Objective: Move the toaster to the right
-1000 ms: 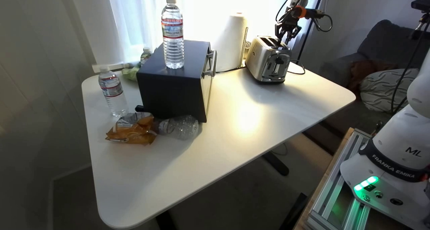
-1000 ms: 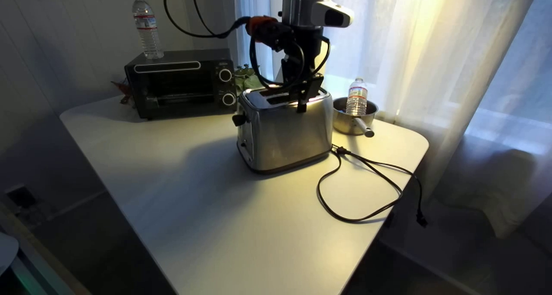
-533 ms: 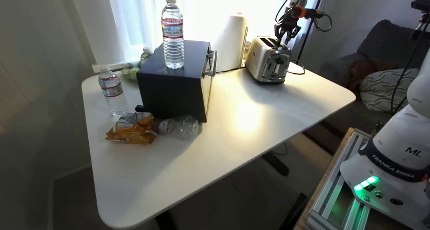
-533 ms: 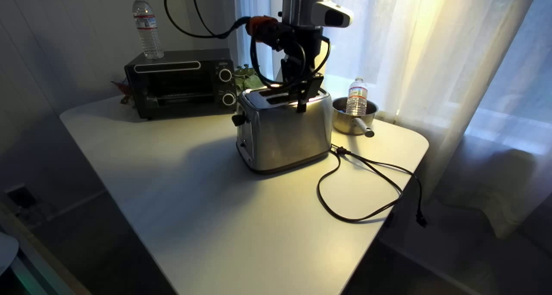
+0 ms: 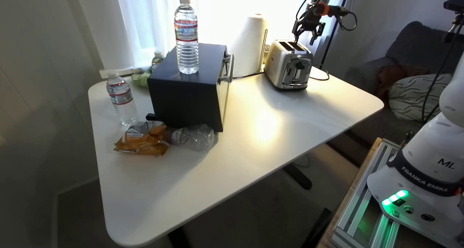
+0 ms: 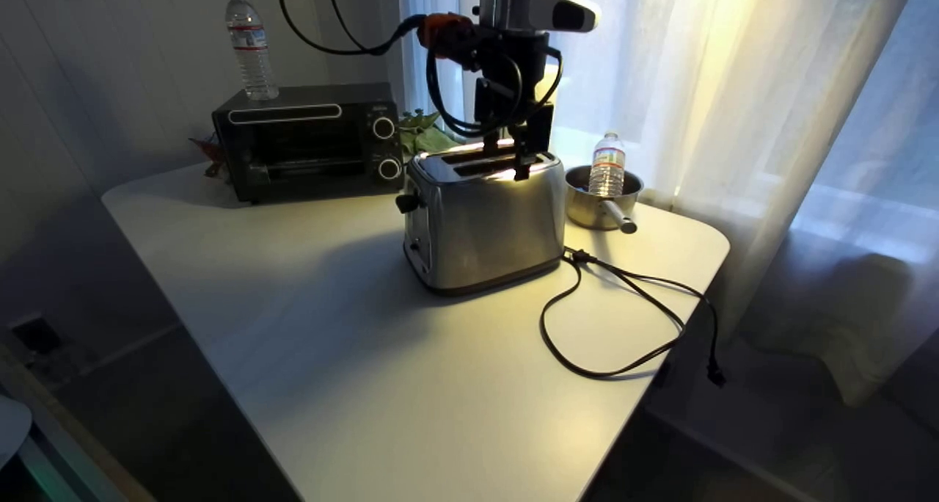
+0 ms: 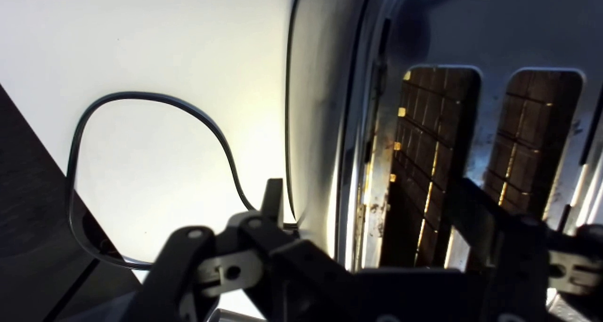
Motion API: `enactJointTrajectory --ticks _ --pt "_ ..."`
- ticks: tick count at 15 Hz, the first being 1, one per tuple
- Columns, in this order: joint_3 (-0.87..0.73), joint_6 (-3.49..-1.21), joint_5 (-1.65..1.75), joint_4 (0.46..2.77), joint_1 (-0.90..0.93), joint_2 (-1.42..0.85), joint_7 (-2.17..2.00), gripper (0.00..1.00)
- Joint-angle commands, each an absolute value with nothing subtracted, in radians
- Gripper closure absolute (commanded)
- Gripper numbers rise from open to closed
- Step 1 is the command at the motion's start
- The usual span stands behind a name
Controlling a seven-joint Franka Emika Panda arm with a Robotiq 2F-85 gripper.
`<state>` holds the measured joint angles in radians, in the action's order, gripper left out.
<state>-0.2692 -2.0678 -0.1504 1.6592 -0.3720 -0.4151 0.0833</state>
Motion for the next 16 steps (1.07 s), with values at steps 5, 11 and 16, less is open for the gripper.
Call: enactJointTrajectory --ticks 5,11,16 --pt "-0.269 -2.094 -0.096 1.843 -0.327 -0.242 0.043 0.0" --pt "-0.261 -2.259 0.05 2.129 -0.239 -0.036 -0.066 0.0" --pt "-0.234 -2.423 0.191 2.355 -0.206 0.141 -0.119 0.0"
